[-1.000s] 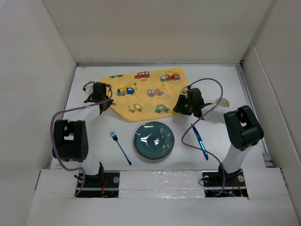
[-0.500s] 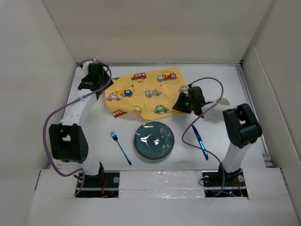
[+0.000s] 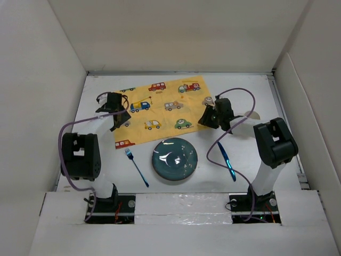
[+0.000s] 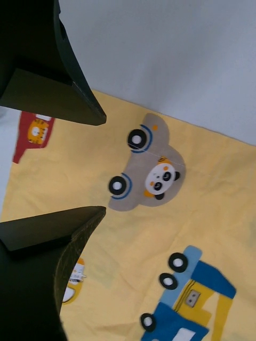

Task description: Set the dinner table for one person

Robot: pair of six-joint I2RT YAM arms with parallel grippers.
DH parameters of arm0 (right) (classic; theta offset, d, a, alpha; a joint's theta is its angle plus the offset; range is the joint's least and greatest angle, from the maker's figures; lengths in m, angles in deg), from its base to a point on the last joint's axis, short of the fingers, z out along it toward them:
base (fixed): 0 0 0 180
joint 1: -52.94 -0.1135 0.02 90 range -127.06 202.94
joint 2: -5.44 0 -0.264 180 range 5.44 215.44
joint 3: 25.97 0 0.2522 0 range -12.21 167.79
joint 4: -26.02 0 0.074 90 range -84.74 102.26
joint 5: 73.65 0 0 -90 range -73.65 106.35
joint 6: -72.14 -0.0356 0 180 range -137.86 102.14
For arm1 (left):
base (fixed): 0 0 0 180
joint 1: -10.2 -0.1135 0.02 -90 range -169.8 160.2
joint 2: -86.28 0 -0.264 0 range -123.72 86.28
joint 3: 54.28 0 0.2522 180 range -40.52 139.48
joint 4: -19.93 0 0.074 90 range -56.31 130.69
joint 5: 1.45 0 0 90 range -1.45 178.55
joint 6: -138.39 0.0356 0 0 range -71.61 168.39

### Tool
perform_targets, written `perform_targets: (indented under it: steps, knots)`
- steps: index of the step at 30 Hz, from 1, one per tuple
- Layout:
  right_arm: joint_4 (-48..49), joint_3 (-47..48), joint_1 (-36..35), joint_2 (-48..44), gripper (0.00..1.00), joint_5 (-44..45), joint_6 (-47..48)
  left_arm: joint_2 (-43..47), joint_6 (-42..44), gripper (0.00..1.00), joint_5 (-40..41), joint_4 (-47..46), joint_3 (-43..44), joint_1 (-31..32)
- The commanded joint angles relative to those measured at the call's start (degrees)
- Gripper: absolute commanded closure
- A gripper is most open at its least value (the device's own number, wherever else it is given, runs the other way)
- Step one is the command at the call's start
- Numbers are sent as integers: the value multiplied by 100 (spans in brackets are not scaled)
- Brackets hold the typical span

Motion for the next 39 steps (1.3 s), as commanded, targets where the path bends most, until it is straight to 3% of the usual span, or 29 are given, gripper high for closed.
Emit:
perform_targets:
  steps: [1, 2, 6, 10, 12, 14, 16, 22, 26, 29, 39]
  knots:
    - [74, -130, 37, -381, 56, 596, 30, -584, -179, 42, 315, -80, 575, 256]
    - [21, -174, 37, -451, 60, 729, 39, -594, -170, 42, 490, -97, 768, 433]
    - [-137, -245, 37, -697, 91, 1240, 126, -296, -178, 43, 755, -517, 910, 1320]
    - [-576, -114, -279, -960, 100, 2003, 232, -85, -310, 43, 957, -905, 832, 2234]
    - [-944, 9, -410, -988, 92, 2295, 355, 195, -389, 44, 958, -1333, 507, 2718]
    - [-1313, 413, -490, -778, 89, 2286, 547, 494, -416, 64, 888, -1659, 52, 3017]
    - [-1560, 825, -561, -471, 98, 2016, 697, 1074, -320, 100, 878, -2003, -231, 3430]
    - [-3103, 3300, -561, 1547, 100, 1706, 883, 2927, -257, 100, 958, -2145, -1494, 3933]
    - [-3573, 3526, -674, 1824, 100, 1715, 874, 3710, -301, 100, 896, -2354, -2085, 3933]
    - [-3785, 3316, -754, 1790, 100, 1847, 777, 4019, -354, 100, 861, -2469, -2429, 3933]
    - [-3135, 1093, -1078, 630, 100, 2005, -57, 4363, -258, 97, 791, -2426, -2948, 3985]
